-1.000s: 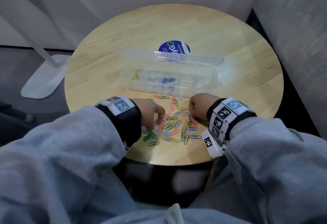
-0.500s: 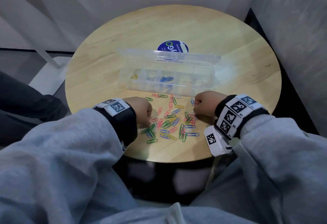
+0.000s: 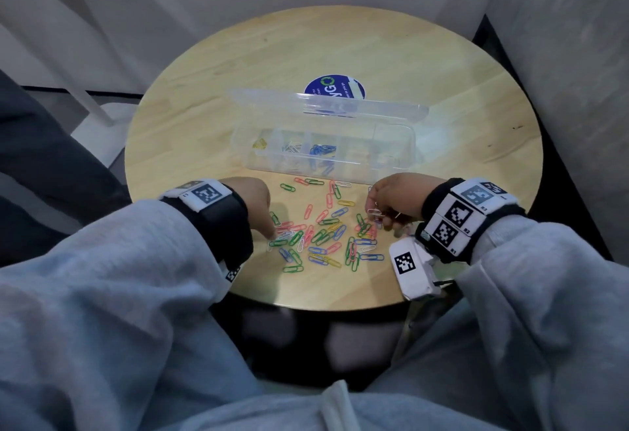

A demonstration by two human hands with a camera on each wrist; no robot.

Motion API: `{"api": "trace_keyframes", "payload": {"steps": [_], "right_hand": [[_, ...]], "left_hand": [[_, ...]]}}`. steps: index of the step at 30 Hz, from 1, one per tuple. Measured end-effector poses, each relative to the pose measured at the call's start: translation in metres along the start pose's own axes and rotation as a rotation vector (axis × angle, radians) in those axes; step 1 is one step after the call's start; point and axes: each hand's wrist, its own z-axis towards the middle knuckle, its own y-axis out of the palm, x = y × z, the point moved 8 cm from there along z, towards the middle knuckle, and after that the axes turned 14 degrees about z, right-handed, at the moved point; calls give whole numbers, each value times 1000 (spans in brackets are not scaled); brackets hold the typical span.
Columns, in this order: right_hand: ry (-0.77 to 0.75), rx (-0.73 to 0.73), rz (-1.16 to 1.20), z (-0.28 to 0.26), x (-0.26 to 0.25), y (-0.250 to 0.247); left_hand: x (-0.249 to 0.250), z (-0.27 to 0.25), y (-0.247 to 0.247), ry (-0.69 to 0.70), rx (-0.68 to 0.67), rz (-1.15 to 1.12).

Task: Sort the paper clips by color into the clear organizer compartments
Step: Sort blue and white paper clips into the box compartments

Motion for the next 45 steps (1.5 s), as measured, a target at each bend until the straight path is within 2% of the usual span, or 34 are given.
{"api": "trace_keyframes", "payload": {"steps": [4, 9, 15, 24, 30, 33, 36, 41, 45], "right_hand": [[-79, 52, -42, 1, -6, -5], [-83, 60, -58, -2, -6, -4], [-236, 130, -391, -9, -22, -3], [-222, 107, -581, 0, -16, -2], [-234, 147, -472, -2, -20, -9], [-190, 83, -357, -2, -17, -8], [-132, -34, -74, -1, -7, -1], [-120, -44, 126, 3, -5, -2], [-79, -36, 184, 4, -4, 0]], "left_hand": [[1, 0, 16, -29, -107, 42], [2, 7, 20, -53, -57, -54], [9, 6, 19, -41, -6, -95], [11, 0, 17, 21, 29, -176], [11, -3, 15, 15, 27, -167], [14, -6, 13, 13, 38, -171], [10, -9, 11, 21, 36, -220], [-6, -9, -2, 85, -3, -467], [-6, -7, -11, 161, -14, -797]]}}
